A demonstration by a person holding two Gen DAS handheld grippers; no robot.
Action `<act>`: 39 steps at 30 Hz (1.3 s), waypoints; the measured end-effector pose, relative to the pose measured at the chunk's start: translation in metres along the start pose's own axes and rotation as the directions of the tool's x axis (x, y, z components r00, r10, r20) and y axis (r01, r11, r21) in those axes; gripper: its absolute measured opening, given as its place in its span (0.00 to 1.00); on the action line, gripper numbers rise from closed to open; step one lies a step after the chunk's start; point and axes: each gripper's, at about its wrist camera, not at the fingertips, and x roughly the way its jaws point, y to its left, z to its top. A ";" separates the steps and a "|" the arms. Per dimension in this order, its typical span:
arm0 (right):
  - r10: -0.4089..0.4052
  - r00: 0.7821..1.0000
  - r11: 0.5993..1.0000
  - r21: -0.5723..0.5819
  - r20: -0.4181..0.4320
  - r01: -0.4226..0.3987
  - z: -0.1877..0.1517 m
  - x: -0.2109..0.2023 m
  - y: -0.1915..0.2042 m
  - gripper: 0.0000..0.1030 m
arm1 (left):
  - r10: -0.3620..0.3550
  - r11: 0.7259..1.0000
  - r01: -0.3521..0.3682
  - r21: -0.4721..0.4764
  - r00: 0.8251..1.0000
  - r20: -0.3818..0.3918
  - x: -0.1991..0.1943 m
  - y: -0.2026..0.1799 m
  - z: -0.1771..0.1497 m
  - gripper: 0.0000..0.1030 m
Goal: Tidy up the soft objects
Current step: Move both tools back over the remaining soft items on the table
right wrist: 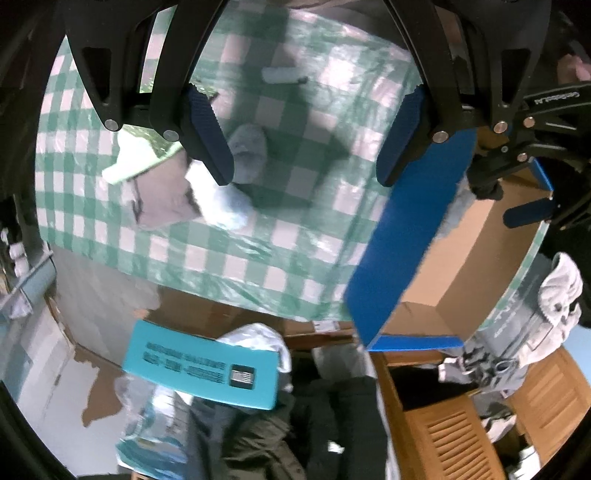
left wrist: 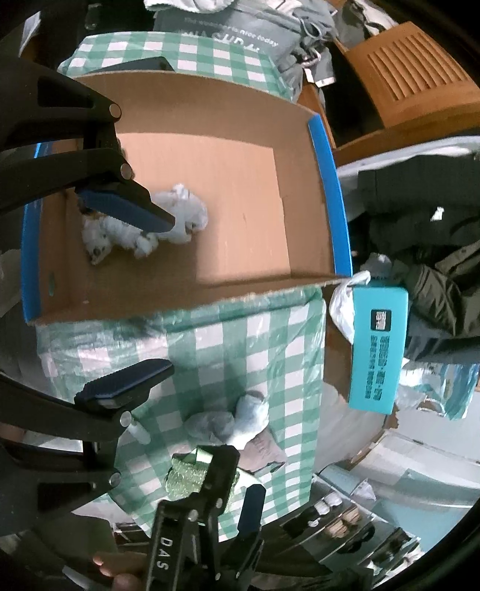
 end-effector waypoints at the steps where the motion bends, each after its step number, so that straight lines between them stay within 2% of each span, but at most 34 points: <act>1: -0.004 1.000 1.000 0.010 0.002 0.004 -0.001 -0.001 -0.006 0.77 | -0.002 1.000 0.002 0.004 1.000 -0.002 0.001 -0.003 0.000 0.71; 17: -0.045 0.999 0.993 0.108 0.004 0.045 -0.024 -0.008 -0.072 0.77 | -0.060 0.998 0.061 0.027 0.997 -0.044 0.022 -0.052 0.015 0.71; 22: -0.064 0.998 0.990 0.125 0.004 0.063 -0.033 -0.009 -0.090 0.77 | -0.086 0.995 0.089 0.044 0.993 -0.080 0.034 -0.069 0.021 0.71; 39: -0.071 0.997 0.978 0.196 -0.028 0.076 -0.055 0.003 -0.145 0.77 | -0.141 0.985 0.152 0.082 0.982 -0.124 0.067 -0.108 0.036 0.71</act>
